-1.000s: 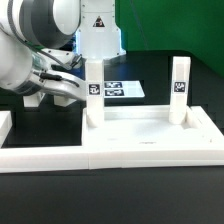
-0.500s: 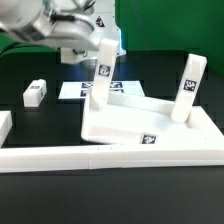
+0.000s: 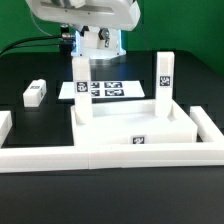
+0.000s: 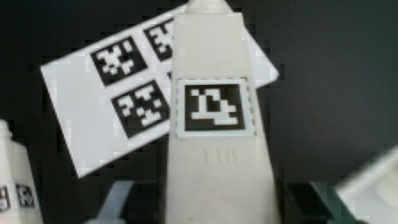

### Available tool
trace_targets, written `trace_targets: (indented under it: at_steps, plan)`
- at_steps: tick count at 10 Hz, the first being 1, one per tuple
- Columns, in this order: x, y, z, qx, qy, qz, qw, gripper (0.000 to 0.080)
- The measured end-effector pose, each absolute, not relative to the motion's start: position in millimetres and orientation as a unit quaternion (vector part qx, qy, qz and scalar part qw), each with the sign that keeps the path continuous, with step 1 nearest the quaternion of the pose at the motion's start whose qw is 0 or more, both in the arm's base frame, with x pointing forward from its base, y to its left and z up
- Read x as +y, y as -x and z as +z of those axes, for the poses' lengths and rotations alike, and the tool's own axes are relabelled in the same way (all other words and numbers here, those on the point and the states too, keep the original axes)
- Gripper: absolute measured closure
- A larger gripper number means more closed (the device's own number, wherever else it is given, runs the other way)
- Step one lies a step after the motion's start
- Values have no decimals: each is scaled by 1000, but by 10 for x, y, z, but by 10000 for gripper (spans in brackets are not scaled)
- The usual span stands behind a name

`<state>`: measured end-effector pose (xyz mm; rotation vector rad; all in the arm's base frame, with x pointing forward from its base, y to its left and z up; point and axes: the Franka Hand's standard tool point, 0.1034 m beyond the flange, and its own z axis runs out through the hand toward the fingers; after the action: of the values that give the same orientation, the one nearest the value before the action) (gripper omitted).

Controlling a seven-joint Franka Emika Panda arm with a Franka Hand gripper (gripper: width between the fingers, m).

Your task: Assemble desk

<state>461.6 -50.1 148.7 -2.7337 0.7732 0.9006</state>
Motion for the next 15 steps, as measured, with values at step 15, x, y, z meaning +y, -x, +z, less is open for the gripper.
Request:
trace_targets:
  at_steps: [15]
  plan:
    - [233,-5547,1895,162,973,-165,-19,511]
